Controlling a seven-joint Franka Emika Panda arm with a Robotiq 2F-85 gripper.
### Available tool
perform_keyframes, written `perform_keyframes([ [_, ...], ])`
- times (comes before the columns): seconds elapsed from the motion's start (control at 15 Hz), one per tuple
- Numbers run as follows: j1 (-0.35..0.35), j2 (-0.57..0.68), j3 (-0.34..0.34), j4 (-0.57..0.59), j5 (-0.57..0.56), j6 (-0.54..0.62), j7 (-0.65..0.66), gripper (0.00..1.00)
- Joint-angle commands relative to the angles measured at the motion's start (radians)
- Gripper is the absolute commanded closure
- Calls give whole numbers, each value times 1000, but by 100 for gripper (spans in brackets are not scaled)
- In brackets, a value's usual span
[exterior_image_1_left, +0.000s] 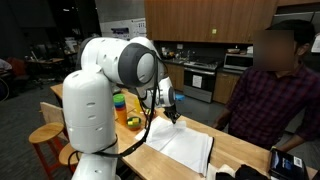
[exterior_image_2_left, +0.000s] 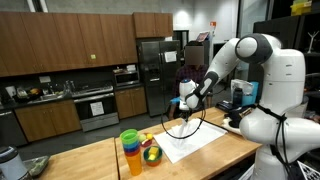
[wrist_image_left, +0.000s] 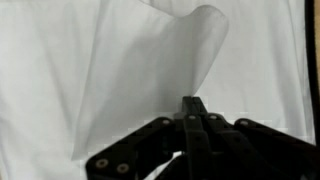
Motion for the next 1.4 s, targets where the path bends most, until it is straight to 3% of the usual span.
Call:
perform_keyframes([
  [0.0, -15, -6, 97, 20, -16, 25, 0, 100],
  [0.2, -27, 20, 176, 49, -10, 20, 0, 100],
  [0.53, -33, 11, 236, 48, 30, -8, 1, 100],
  [0.6, -35, 5, 241, 40, 30, 3, 1, 100],
  [0.67, -28, -13, 240, 33, 41, -1, 1, 74],
  [0.73, -10, 1, 217, 38, 21, 6, 1, 98],
  [1.0, -10, 1, 222, 37, 24, 5, 1, 75],
  [1.33, -10, 1, 222, 37, 24, 5, 1, 74],
])
